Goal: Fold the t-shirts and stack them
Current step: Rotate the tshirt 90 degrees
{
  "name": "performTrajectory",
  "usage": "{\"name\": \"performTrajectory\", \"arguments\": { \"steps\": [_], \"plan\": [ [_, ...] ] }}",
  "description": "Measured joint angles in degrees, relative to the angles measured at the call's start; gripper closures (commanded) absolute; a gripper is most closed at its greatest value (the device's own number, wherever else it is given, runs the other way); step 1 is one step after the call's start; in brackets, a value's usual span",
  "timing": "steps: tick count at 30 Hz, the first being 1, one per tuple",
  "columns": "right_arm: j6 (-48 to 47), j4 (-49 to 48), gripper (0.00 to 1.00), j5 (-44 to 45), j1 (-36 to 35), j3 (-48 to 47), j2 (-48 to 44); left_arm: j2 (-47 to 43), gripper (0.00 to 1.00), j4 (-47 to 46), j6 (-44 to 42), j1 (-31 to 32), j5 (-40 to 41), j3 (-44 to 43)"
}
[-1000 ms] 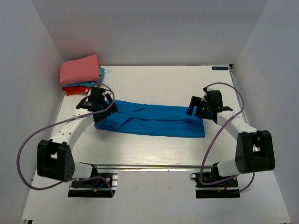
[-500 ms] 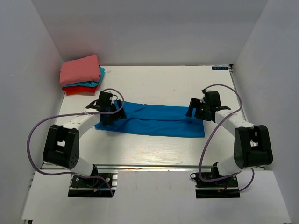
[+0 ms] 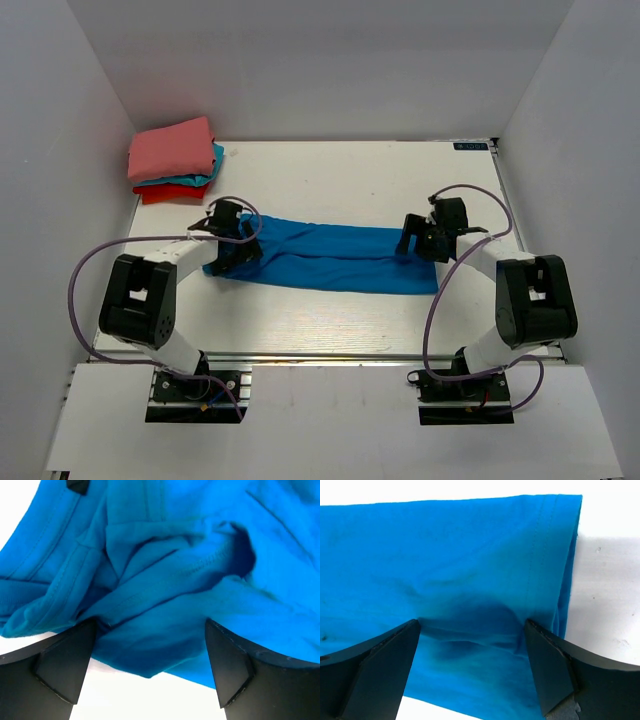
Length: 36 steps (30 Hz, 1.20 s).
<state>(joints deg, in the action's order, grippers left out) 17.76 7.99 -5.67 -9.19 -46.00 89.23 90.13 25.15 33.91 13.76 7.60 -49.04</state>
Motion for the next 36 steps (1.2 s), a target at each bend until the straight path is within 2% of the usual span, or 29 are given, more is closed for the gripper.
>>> {"name": "performTrajectory", "arguments": {
  "steps": [4,10,15,19,21,23,26,31,36],
  "plan": [
    [1.55,-3.63,0.10,-0.22,-0.57,3.43,-2.05,5.11,0.00,1.49,0.02,-0.15,1.84,-5.51],
    [4.90,-9.40,0.13,-5.09,-4.13,16.17,-13.64,22.56,0.00,2.23,-1.95,-0.52,2.73,-26.71],
    [8.15,-10.99,0.12,-13.22,-16.15,23.74,-21.05,41.27,0.00,1.40,-4.68,-0.09,-0.20,-53.99],
    [8.81,-11.78,0.10,-19.78,-25.70,23.45,-19.12,57.20,0.00,-2.03,-5.35,0.61,-9.40,-78.03],
    [8.15,-12.63,0.10,-22.40,-31.82,22.40,-17.35,62.93,0.00,-5.95,-4.96,1.07,-14.38,-85.40],
    [6.27,-13.27,0.10,-24.55,-37.59,20.37,-14.49,64.63,0.00,-10.03,-4.42,1.77,-18.12,-86.53],
    [2.67,-12.59,0.10,-28.22,-43.76,13.66,-6.51,64.59,0.00,-16.72,-3.26,2.97,-22.18,-83.60],
    [-1.86,-9.77,0.10,-31.15,-49.22,1.77,3.93,66.01,0.00,-19.87,-2.23,4.09,-24.41,-84.46],
    [-3.37,-4.33,0.10,-28.63,-50.84,-1.68,2.32,65.88,0.00,-20.24,-1.92,4.13,-24.09,-84.17]
  ]
}}
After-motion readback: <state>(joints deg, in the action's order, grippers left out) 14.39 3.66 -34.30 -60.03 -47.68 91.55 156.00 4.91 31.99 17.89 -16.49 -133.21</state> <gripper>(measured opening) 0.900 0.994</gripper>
